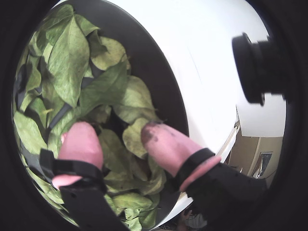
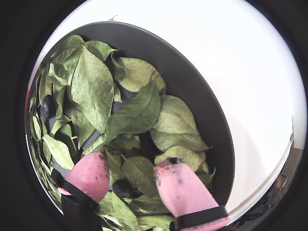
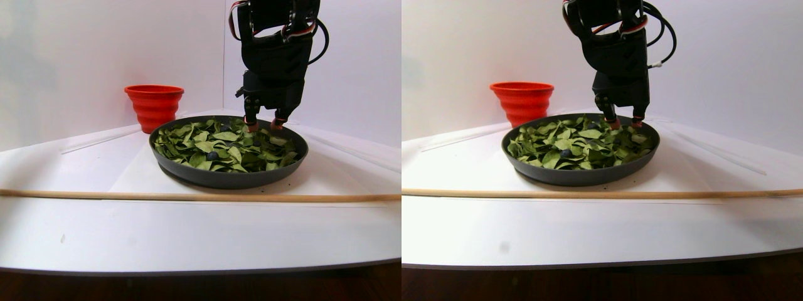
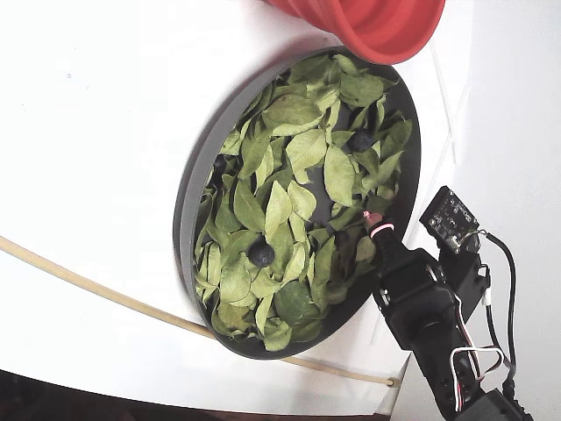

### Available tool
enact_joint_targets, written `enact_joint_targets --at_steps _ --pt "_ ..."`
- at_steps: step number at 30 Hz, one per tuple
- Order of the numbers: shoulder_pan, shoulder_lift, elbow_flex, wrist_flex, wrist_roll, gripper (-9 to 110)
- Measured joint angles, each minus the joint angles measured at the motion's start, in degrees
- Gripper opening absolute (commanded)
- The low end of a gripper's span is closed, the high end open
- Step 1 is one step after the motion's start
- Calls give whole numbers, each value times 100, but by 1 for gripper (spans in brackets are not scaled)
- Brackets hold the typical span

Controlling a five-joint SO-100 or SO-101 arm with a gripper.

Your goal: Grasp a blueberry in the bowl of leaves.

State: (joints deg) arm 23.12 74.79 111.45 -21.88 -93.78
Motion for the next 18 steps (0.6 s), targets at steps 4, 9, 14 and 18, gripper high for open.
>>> enact_joint_targets --at_steps 4,9,14,18 --pt "0 0 -44 26 141 18" --pt "0 0 -70 26 149 18" --pt "0 0 -70 26 149 18" --pt "0 0 -70 26 149 18"
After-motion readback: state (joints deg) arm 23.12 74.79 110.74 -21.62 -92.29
